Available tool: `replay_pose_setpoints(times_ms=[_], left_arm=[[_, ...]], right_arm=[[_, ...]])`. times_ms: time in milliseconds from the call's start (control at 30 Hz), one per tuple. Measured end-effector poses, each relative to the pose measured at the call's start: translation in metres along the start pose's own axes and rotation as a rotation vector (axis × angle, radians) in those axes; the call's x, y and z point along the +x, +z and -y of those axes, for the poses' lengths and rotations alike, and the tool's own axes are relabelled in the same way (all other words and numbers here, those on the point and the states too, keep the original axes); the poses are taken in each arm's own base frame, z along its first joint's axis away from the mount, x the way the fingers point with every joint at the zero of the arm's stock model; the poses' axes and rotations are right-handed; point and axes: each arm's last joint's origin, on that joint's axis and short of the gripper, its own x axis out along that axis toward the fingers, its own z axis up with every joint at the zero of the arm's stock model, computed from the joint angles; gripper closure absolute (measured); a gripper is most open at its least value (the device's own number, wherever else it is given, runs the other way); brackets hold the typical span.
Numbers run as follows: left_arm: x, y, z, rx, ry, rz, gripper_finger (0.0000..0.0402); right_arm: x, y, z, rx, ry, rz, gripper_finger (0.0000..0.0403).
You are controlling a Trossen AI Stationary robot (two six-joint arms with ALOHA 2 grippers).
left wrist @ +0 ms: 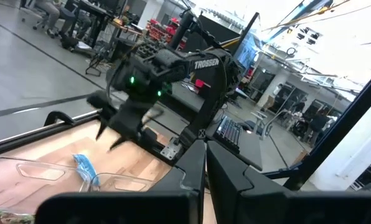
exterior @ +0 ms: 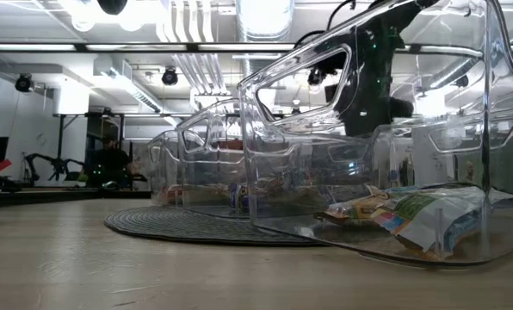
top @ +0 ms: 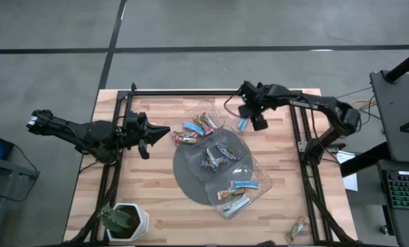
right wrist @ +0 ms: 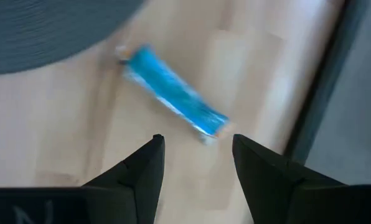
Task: Pick and place Granola Bars by type
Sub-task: Put the yellow granola bar into the bottom transparent bin
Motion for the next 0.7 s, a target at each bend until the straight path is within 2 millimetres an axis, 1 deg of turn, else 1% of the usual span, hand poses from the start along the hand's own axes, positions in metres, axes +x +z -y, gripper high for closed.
replay_pose_setpoints(times_ms=[100, 200, 300, 400, 467, 500, 567, 700], left_arm=[[0.000, 0.000, 0.000, 0.001, 0.013, 0.006, 0.0401], [0.001, -0.001, -0.001, 0.003, 0.028, 0.010, 0.0401], [0.001, -0.001, -0.001, -0.002, 0.034, 0.010, 0.0401], [0.001, -0.003, -0.002, -0.004, 0.037, 0.007, 0.0401], [0.001, -0.003, -0.002, -0.004, 0.037, 0.007, 0.0401], [0.001, -0.003, -0.002, -0.004, 0.038, 0.007, 0.0401], [0.001, -0.003, -0.002, -0.003, 0.039, 0.006, 0.0401], [0.001, -0.003, -0.002, -0.011, 0.048, 0.010, 0.0401]], right_arm=[[-0.010, -0.012, 0.012, 0.142, -0.057, 0.036, 0.0223], [-0.018, -0.023, 0.024, 0.393, -0.111, 0.083, 0.0223], [-0.019, -0.032, 0.032, 0.773, -0.119, 0.112, 0.0223], [-0.019, -0.037, 0.034, 1.212, -0.090, 0.123, 0.0223], [-0.018, -0.038, 0.032, 1.453, -0.046, 0.114, 0.0223], [-0.018, -0.039, 0.030, 1.531, -0.017, 0.107, 0.0223], [-0.017, -0.037, 0.029, 1.636, 0.030, 0.114, 0.0223], [-0.009, -0.037, 0.023, 1.839, 0.060, 0.073, 0.0223]])
